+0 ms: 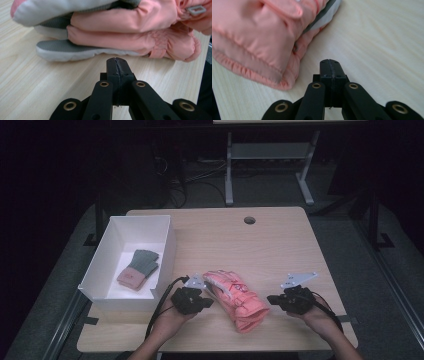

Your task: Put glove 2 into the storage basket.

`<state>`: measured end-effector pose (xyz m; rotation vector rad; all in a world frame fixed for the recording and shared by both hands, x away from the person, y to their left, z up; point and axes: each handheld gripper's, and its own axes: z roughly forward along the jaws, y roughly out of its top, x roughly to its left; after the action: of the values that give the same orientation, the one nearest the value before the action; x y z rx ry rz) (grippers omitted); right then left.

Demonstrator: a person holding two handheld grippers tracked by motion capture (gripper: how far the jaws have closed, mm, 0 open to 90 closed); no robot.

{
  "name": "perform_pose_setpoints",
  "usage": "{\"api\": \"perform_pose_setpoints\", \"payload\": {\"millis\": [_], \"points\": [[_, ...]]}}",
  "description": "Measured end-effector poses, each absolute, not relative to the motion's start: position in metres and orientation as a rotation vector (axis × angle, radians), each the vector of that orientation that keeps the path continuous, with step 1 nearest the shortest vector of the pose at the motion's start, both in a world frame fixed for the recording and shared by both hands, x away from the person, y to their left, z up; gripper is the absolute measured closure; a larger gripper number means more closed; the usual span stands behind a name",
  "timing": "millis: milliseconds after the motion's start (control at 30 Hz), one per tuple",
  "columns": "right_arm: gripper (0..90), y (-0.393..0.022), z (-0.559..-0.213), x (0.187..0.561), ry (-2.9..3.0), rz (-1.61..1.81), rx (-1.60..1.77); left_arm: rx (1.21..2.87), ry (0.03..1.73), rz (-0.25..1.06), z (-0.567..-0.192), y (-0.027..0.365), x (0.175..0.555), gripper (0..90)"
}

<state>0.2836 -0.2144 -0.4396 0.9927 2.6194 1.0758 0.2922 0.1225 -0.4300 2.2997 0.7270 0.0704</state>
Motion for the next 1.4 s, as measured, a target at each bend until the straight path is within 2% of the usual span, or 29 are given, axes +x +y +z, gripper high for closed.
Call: {"api": "perform_pose_setpoints", "payload": {"millis": [467,1400], "points": [[90.0,-0.200,-0.455,0.288,2.711,1.042,0.937,2.301,0.734,0.075,-0.434,0.108,0.308,89.6],[90.0,-0.159,-0.456,0.264,2.865,1.106,0.752,2.273,0.709,0.044,-0.439,0.080,0.358,89.6]]}}
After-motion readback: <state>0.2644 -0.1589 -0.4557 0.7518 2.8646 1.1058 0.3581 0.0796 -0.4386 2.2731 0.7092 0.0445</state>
